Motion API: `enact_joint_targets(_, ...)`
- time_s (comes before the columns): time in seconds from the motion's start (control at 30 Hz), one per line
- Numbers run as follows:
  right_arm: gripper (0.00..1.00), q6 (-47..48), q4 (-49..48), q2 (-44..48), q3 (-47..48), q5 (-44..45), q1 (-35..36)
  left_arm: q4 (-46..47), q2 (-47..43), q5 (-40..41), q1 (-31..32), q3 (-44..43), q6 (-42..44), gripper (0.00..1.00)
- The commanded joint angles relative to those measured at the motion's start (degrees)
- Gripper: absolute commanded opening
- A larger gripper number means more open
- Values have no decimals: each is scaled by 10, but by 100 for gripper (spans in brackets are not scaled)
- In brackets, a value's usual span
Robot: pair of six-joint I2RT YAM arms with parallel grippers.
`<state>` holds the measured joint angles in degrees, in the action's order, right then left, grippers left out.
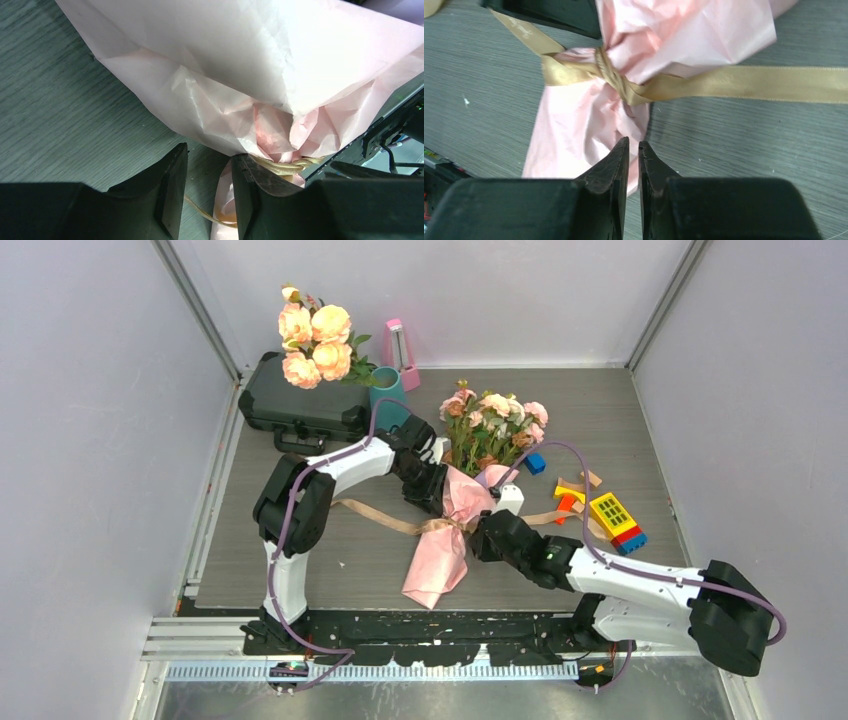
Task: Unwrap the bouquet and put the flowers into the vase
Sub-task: Untie the ribbon from the wrapping paper.
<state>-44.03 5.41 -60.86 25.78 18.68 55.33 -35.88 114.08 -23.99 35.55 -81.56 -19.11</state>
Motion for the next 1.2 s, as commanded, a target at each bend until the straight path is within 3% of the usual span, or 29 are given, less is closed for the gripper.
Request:
enact_joint_targets(0.0, 20, 42, 22, -4, 63, -1, 2, 3, -1, 5, -2, -20, 5, 39)
enact_joint_targets(0.4, 23, 94, 44, -130, 155, -22, -10, 3, -4, 3, -2, -22, 4, 39)
enact_joint_targets(1.17, 21, 130, 41, -154, 170, -74, -65, 4, 0, -1, -2, -22, 1, 39)
